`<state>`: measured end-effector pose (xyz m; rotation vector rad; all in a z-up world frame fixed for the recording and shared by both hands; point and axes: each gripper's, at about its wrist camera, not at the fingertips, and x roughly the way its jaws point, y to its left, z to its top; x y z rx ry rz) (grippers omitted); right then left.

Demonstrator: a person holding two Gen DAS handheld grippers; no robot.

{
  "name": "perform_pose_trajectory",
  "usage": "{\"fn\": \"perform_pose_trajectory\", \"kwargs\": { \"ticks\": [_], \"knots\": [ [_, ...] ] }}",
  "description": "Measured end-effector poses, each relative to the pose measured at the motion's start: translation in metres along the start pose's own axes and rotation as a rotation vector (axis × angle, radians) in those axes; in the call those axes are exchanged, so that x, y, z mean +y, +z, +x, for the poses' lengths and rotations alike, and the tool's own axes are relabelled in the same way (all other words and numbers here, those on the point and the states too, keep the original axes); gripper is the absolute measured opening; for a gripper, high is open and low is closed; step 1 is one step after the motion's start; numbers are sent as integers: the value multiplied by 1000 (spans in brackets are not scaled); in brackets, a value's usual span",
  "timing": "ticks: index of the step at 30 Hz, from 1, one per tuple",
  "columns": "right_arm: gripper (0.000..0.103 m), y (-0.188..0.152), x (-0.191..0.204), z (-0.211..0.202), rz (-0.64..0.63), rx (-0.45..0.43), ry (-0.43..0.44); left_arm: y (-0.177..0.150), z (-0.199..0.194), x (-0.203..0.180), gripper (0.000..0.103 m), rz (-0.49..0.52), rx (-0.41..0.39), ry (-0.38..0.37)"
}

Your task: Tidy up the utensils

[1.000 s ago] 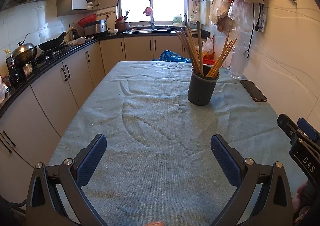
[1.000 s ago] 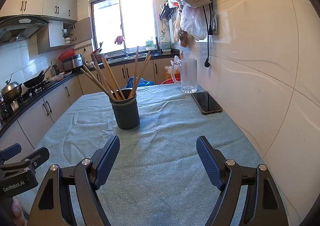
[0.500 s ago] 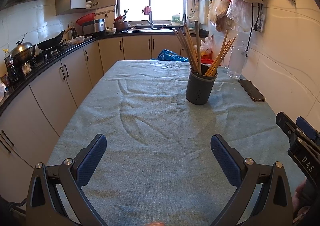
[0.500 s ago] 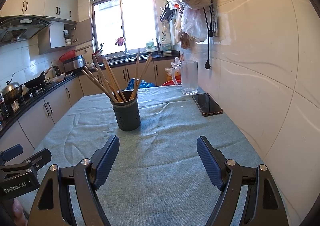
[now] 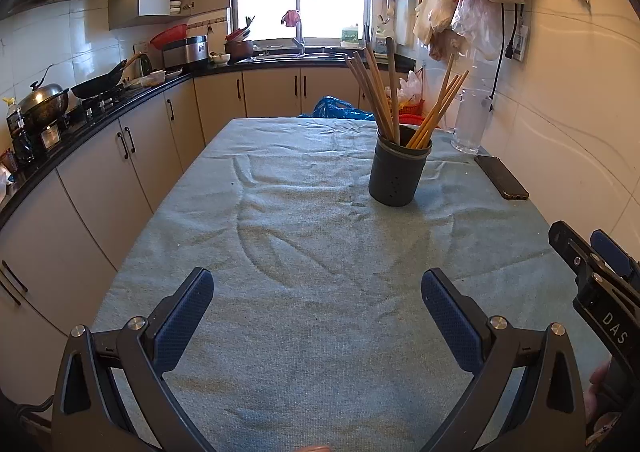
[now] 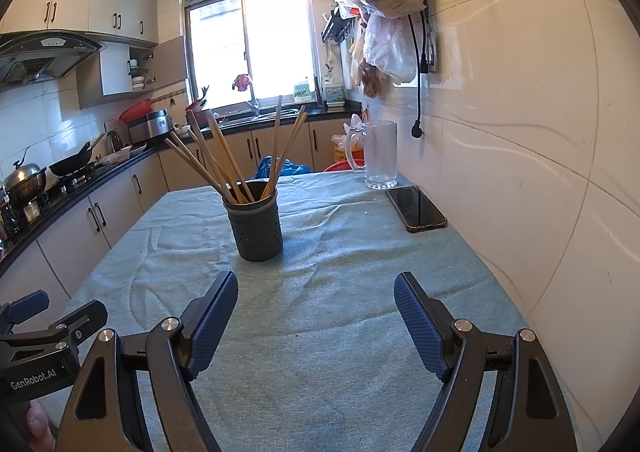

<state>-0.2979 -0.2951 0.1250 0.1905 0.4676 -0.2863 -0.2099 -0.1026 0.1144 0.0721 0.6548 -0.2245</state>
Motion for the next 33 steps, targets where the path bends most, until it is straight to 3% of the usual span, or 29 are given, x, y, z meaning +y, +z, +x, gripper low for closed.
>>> {"fn": "perform_pose_trajectory", "kwargs": {
  "ticks": [33],
  "knots": [
    [87,-6,4,10,-29,24,26,-5,7,-2,103,-9,22,-15]
  ]
}}
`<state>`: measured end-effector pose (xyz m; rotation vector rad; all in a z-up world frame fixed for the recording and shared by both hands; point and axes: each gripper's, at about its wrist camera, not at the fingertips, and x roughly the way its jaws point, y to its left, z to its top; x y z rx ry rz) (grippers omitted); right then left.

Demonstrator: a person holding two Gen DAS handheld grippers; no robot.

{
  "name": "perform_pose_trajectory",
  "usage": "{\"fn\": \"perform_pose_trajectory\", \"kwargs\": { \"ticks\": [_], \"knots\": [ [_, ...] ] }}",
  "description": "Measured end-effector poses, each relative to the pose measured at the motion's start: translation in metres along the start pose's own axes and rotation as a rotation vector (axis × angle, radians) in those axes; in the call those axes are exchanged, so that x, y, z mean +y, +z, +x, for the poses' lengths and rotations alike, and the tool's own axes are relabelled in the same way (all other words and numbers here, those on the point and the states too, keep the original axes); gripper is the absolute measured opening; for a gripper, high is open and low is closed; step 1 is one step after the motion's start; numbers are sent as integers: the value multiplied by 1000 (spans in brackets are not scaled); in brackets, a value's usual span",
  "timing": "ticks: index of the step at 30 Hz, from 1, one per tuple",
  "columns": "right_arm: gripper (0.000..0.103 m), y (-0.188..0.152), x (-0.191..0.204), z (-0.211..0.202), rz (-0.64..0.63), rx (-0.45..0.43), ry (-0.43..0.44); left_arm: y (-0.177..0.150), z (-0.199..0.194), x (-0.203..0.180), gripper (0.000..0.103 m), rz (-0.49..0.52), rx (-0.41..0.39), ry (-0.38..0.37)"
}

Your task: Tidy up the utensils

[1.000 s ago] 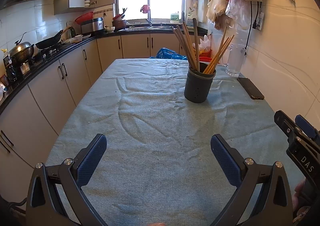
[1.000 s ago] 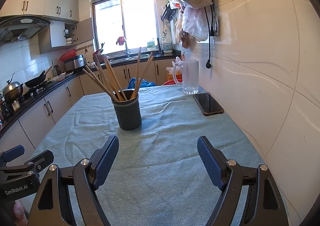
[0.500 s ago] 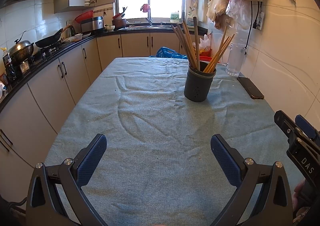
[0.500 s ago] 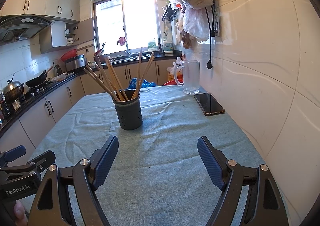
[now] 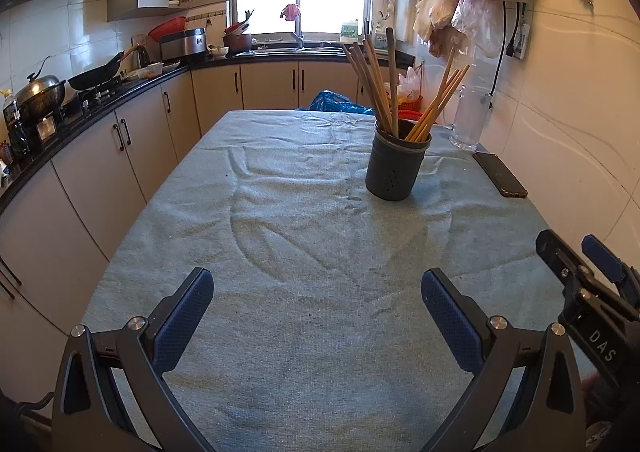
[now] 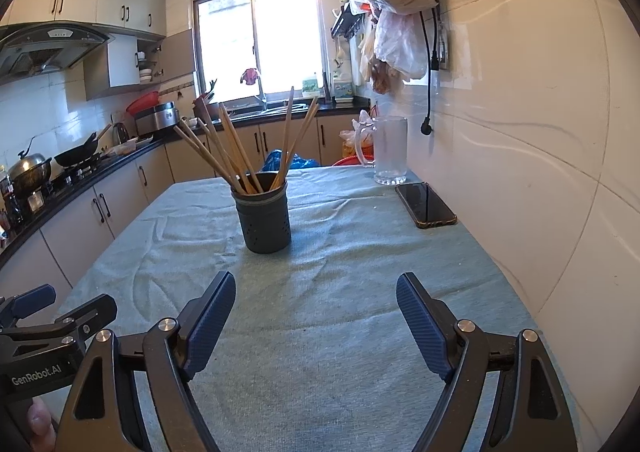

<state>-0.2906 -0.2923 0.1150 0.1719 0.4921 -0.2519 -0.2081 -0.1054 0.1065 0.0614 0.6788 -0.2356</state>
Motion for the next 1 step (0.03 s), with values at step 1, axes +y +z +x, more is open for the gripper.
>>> {"fn": "perform_pose_trajectory", "kwargs": {
  "ticks": [1],
  "knots": [
    [87,-1,-1,2,1,6,1,2,2,2,103,-1,3,-1]
  ]
}}
